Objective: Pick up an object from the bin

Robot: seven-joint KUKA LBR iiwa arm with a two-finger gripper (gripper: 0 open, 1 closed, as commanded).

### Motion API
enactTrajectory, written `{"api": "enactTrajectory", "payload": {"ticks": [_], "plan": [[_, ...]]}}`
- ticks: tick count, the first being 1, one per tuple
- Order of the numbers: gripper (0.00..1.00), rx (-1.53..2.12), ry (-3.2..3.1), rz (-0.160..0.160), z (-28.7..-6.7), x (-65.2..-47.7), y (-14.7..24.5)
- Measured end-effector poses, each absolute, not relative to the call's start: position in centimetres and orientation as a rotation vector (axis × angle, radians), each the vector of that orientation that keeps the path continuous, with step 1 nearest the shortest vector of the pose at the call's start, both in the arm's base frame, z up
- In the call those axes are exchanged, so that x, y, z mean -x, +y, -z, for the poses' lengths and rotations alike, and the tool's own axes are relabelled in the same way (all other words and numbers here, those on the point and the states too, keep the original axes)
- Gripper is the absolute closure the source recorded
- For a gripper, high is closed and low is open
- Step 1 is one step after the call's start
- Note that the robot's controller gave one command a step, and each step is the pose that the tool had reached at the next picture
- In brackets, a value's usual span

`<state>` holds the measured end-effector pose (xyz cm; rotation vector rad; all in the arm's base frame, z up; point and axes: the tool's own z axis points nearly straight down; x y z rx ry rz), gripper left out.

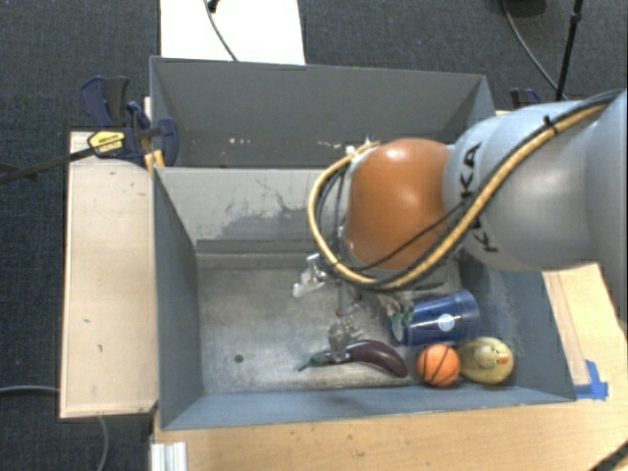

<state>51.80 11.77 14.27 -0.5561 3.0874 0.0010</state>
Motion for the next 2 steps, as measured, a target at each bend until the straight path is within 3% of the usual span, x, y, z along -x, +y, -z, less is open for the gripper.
{"api": "enactTrajectory", "payload": {"ticks": [1,2], "plan": [[1.0,0.337,3.11,-0.003,-7.91,-52.83,5.0],[1.0,0.336,3.11,-0.003,-7.91,-52.82,5.0]]}}
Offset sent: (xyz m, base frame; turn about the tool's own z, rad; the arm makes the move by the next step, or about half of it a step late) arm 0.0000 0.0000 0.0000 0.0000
